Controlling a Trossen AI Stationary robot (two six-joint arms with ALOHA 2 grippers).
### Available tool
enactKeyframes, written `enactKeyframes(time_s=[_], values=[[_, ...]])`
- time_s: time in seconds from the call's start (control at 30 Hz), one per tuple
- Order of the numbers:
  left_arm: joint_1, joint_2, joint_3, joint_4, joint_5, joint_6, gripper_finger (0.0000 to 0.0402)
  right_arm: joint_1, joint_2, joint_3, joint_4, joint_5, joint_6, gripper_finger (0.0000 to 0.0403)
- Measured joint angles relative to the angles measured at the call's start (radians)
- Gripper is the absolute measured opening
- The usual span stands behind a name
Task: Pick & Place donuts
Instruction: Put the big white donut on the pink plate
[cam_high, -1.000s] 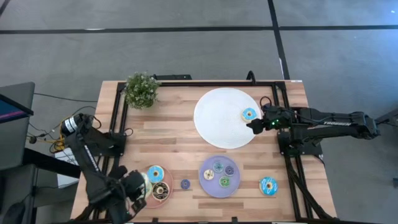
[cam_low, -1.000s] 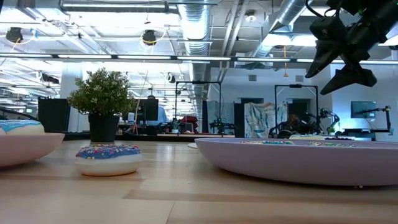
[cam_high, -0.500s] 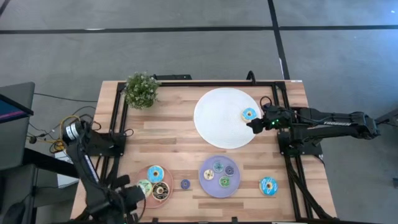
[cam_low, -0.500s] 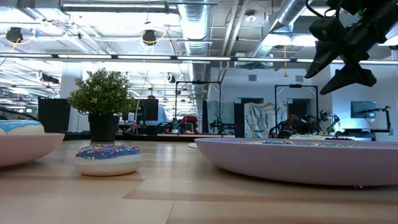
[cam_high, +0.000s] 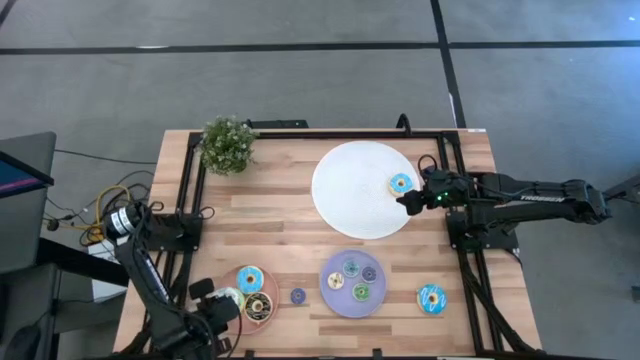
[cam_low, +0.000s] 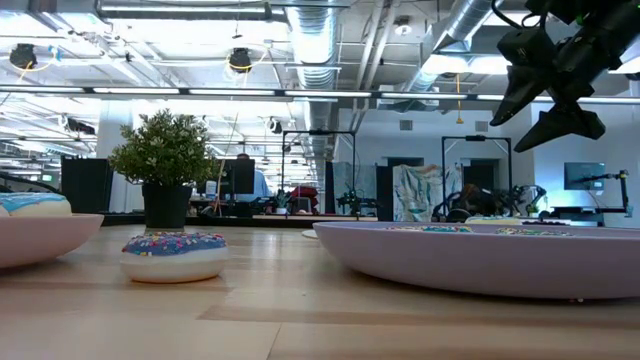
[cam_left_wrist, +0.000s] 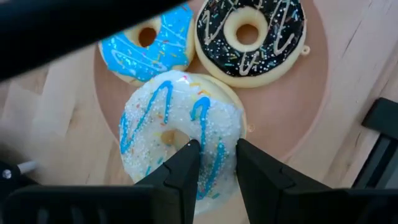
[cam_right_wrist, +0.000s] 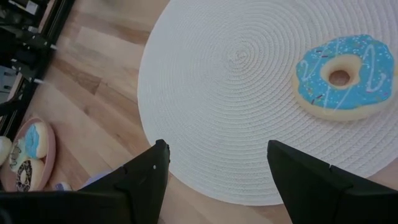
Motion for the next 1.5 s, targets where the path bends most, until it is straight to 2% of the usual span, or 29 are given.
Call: enactKeyframes(time_s=[0.43,0.97,1.5], values=[[0.006,0.069,-0.001,0.033,0.01,0.006,0.0093,0.0,0.0,0.0,-0.001,-0.001,-0.002,0.026],[0.008,0.071,-0.001,0.037,0.001,-0.05,0.0095,0.0,0.0,0.0,-0.001,-0.002,0.001,0.026],[0.007,0.071,-0.001,0.024,0.002,-0.051,0.0174,0.0,0.0,0.0,-0.001,-0.001,0.001,0.026]])
